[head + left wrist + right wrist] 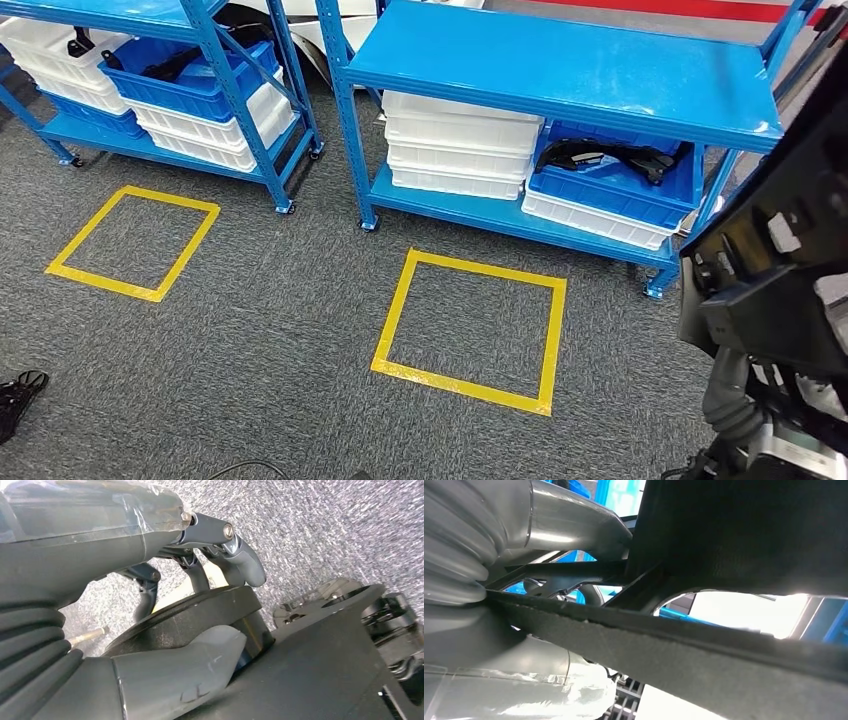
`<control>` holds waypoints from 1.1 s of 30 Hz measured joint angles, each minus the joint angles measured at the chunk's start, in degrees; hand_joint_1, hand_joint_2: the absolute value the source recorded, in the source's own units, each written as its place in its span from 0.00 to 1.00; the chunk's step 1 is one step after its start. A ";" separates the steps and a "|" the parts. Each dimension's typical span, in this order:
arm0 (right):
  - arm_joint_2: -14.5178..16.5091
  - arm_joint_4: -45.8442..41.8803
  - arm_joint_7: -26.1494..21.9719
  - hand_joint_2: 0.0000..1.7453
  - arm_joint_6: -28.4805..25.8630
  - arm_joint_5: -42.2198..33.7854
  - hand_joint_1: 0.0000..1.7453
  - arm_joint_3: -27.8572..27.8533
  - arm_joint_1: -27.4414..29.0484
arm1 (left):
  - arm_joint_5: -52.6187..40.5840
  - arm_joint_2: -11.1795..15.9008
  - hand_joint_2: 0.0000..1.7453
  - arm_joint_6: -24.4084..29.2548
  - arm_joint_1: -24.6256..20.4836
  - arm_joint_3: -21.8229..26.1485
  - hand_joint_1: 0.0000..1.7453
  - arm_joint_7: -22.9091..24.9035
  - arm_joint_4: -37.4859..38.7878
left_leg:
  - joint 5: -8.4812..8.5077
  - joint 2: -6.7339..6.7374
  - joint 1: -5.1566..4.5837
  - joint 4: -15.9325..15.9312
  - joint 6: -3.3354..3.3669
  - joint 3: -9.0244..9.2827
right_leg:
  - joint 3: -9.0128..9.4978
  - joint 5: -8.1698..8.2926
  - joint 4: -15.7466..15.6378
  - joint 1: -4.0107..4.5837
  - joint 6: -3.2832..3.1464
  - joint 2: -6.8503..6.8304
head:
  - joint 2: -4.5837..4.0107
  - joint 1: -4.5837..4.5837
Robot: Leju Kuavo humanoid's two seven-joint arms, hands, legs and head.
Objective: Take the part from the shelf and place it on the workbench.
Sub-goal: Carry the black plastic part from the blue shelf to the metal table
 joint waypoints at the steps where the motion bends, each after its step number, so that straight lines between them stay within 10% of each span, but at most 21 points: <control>1: 0.00 0.08 0.00 1.00 0.00 -0.02 1.00 0.00 -0.15 | 0.09 -0.01 1.00 0.04 -0.06 0.00 1.00 0.21 0.00 | -0.01 0.00 0.00 -0.01 0.01 0.02 | 0.01 -0.01 0.00 0.00 0.02 -0.01 | 0.00 0.00; 17: -0.01 1.03 -0.25 1.00 0.00 -0.95 1.00 0.00 -1.04 | 0.80 -0.08 1.00 -0.07 -0.64 0.00 1.00 0.86 0.00 | -0.01 0.00 0.01 -0.31 0.01 0.37 | 0.16 -0.07 -0.02 0.01 0.08 -0.03 | 0.00 -0.01; 21: 0.01 1.07 -0.30 1.00 0.00 -0.55 1.00 -0.01 -0.99 | 1.07 -0.07 1.00 -0.11 -0.63 0.00 1.00 0.83 0.02 | 0.44 0.02 -0.21 -0.64 0.90 0.66 | 0.47 0.38 -0.52 -0.38 1.11 -0.12 | 0.00 -0.05; 27: 0.00 1.08 -0.43 1.00 -0.02 -0.05 1.00 -0.50 -0.18 | 1.97 -0.08 1.00 -0.38 -0.53 0.00 1.00 0.86 0.08 | 1.81 0.43 0.44 -2.83 1.73 1.46 | -5.68 -7.04 13.43 -0.80 2.11 0.10 | 0.00 0.26; 29: -0.01 1.09 -0.40 1.00 -0.02 0.01 1.00 -0.70 0.24 | 1.97 -0.08 1.00 -0.42 -0.51 0.00 1.00 0.86 0.10 | 1.77 0.42 0.52 -2.65 1.51 1.43 | -5.72 -5.52 13.78 -1.40 2.58 0.07 | 0.00 0.26; 33: 0.00 1.10 -0.40 1.00 -0.02 0.21 1.00 -0.95 0.47 | 1.95 0.02 1.00 -0.50 -0.59 0.00 1.00 0.84 0.20 | 1.11 0.22 0.63 -1.26 -0.01 1.12 | 0.48 0.05 1.84 -2.29 3.33 0.31 | 0.00 0.33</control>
